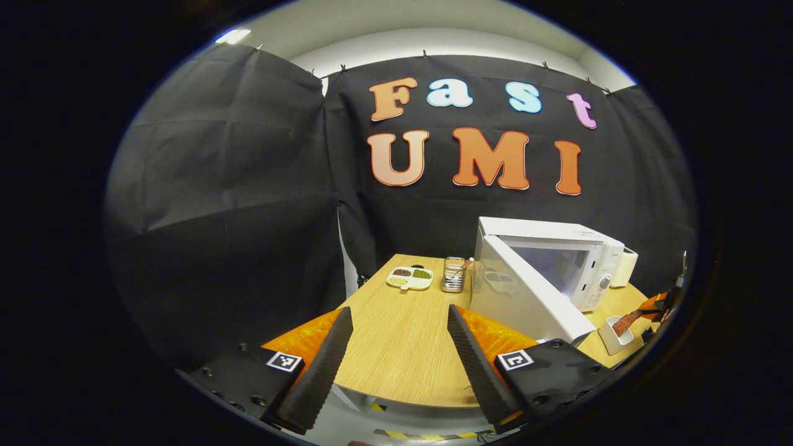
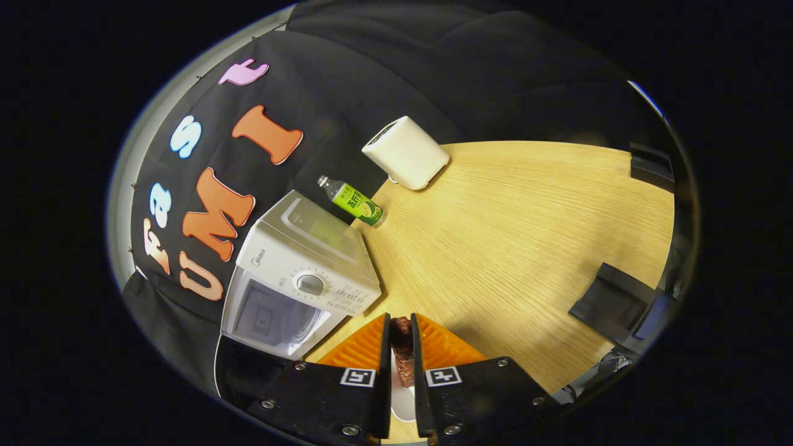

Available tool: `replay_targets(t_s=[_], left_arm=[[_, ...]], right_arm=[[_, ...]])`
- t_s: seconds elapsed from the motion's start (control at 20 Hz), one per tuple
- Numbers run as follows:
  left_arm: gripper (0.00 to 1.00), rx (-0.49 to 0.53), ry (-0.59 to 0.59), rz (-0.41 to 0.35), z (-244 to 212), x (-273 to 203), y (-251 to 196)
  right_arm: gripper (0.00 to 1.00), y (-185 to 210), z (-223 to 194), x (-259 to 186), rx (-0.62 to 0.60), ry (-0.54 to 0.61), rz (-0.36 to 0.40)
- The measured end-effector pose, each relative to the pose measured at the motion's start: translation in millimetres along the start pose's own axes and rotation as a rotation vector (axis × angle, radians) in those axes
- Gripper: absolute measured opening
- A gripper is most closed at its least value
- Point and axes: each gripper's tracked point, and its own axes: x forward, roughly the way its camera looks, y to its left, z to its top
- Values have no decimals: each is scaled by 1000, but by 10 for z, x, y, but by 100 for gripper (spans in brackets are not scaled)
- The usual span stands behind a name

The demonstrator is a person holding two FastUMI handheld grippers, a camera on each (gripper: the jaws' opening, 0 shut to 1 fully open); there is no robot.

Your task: Open the microwave oven with the left hand, put the food in, and close the microwave oven.

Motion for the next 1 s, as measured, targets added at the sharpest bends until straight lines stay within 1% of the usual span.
replay_targets(t_s=[0.05,0.1,0.15,0.2,0.35,0.4,0.45,0.6,0.8,0.85,0.9,1.0], left_arm=[[98,1,-6,1,29,7,2],[95,2,-13,1,41,3,3],[98,3,-18,0,52,8,1],[98,4,-20,1,60,7,12],[98,-4,-18,5,65,14,29],[95,-6,-19,5,65,16,32],[98,-6,-20,6,73,26,44],[98,-12,-18,4,66,53,34],[99,-7,-19,-11,83,74,15],[95,-2,-20,-14,98,75,16],[98,3,-20,-16,99,76,11],[98,9,-20,-22,105,81,5]], right_arm=[[14,28,16,-4,-3,-2,0],[10,55,50,-24,-4,-5,-1],[9,73,73,-60,1,-11,-2],[7,104,128,-87,10,-20,1],[6,292,299,-249,36,-58,41],[6,379,365,-299,41,-69,55],[7,481,401,-330,48,-77,73],[7,855,484,-437,101,-95,147],[6,1461,415,-473,150,-89,255],[6,1599,355,-453,146,-84,277],[6,1760,289,-424,140,-74,299],[6,2053,120,-359,145,-47,341]])
